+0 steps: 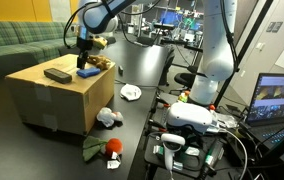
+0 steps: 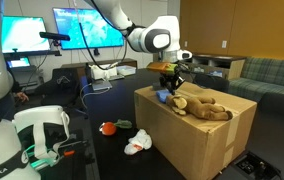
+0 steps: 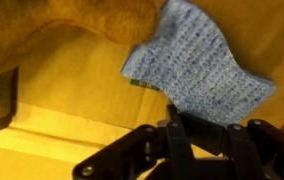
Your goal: Put the white towel on the table, the moose on the box, the blue sponge on the table, the white cloth on the box, the duster on the table, lastly, the turnip plushie on the box
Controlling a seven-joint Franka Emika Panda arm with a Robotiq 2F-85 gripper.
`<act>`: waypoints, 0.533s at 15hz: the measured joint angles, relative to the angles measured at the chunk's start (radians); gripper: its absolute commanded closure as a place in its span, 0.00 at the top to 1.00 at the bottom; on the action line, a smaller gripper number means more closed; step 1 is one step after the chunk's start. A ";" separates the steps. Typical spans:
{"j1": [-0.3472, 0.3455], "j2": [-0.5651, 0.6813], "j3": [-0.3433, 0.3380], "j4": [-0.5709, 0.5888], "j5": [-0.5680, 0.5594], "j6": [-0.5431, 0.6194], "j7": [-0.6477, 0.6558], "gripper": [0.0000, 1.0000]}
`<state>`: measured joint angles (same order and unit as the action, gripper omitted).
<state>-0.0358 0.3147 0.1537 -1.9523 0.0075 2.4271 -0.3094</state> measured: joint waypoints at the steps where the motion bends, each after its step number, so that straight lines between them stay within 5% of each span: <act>1: 0.003 -0.014 0.000 -0.016 0.005 -0.010 0.009 0.01; 8: 0.008 -0.136 -0.016 -0.170 0.037 -0.045 0.046 0.01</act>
<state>-0.0278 0.1787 0.1378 -2.1227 0.0449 2.3818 -0.2632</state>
